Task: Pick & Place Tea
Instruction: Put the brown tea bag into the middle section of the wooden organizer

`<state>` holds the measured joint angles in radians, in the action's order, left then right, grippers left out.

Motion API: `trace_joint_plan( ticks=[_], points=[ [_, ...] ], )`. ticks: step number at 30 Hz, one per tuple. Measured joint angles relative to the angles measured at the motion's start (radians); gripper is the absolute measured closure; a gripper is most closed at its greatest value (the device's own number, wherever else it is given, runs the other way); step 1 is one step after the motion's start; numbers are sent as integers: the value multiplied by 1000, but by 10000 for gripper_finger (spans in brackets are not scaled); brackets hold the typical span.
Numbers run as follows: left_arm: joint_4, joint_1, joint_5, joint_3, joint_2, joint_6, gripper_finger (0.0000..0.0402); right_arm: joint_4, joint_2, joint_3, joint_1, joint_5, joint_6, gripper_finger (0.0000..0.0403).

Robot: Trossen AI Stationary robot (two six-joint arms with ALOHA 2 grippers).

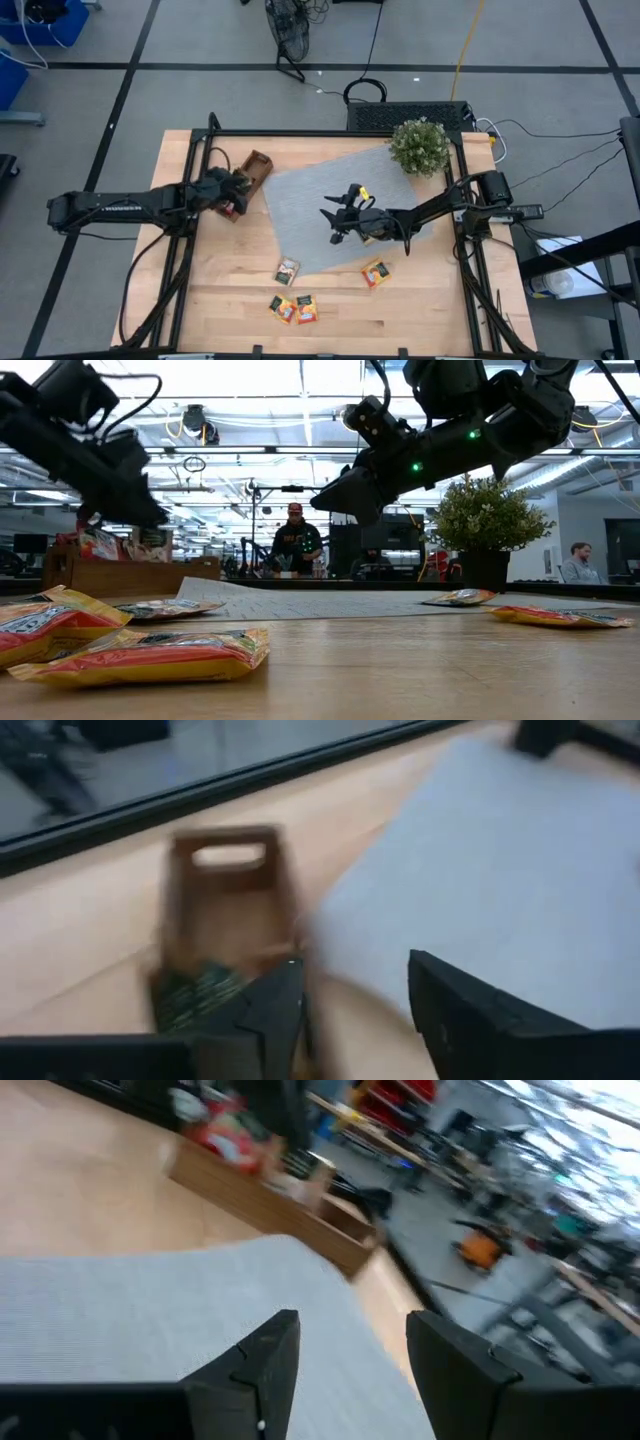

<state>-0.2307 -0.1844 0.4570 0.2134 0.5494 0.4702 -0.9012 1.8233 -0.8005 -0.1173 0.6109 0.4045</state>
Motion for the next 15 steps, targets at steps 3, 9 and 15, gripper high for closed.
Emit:
trace_joint_plan(
  ticks=[3,9,15],
  points=[
    [1,0,-80,55,0,-2,200,0,0,0,0,-155,-23,232],
    [104,3,-360,90,1,-16,190,-16,0,0,-2,-534,-64,232],
    [200,111,-665,46,114,72,190,-23,0,0,-2,-527,-66,232]
  ],
)
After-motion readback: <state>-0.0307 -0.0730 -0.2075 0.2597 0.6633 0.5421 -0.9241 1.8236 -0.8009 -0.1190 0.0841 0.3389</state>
